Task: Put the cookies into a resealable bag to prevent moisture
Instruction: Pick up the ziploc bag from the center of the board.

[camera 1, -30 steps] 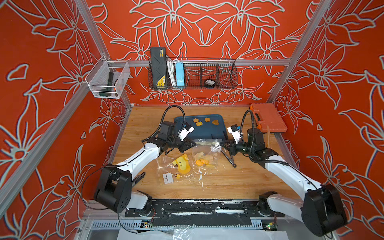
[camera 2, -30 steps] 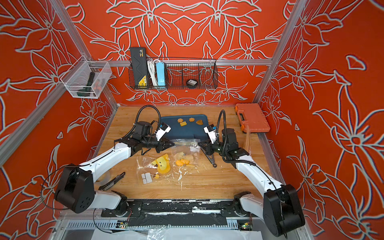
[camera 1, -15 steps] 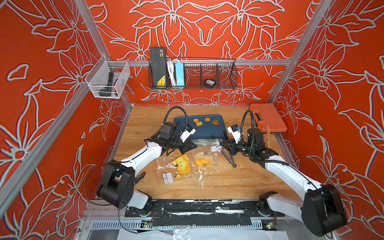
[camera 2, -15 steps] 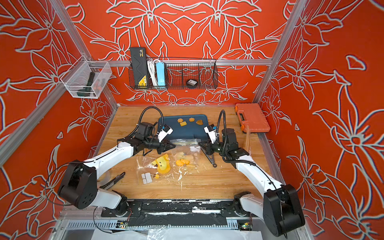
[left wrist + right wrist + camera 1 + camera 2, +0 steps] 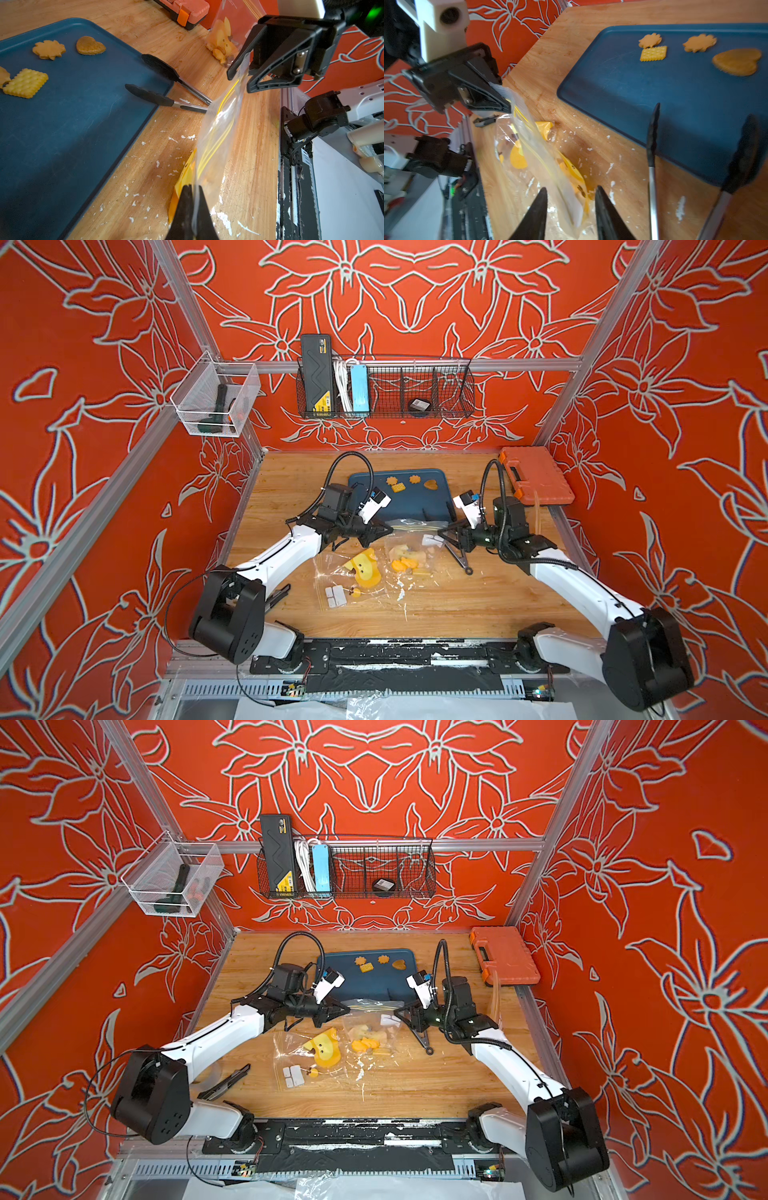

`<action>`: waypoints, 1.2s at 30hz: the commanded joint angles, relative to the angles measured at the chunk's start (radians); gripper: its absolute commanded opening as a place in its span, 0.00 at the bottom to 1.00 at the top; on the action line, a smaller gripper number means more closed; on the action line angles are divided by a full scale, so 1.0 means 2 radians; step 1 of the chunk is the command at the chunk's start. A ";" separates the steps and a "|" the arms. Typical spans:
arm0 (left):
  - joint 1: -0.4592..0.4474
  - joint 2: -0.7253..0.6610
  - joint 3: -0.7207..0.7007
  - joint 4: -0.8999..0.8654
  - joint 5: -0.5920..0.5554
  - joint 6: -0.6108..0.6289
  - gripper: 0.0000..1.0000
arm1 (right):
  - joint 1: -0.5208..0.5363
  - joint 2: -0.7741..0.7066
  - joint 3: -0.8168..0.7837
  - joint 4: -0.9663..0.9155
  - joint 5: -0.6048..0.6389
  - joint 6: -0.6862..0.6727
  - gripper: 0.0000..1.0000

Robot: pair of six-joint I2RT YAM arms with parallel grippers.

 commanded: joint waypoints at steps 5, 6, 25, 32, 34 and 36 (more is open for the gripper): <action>-0.002 -0.004 0.002 0.004 -0.003 0.004 0.00 | 0.008 0.033 0.047 -0.070 -0.043 -0.053 0.47; -0.002 -0.005 0.002 0.004 -0.004 0.004 0.00 | 0.008 0.032 0.051 -0.077 -0.041 -0.054 0.45; -0.002 -0.009 0.003 0.004 -0.004 0.002 0.00 | 0.020 0.035 0.134 -0.218 0.024 -0.085 0.00; -0.002 -0.012 0.001 0.009 0.000 0.001 0.00 | 0.026 0.064 0.164 -0.264 0.031 -0.122 0.10; -0.002 -0.013 0.001 0.009 0.000 0.001 0.00 | 0.028 0.068 0.165 -0.270 0.031 -0.127 0.00; -0.002 -0.013 0.001 0.010 0.000 0.001 0.00 | 0.029 0.072 0.169 -0.278 0.029 -0.132 0.00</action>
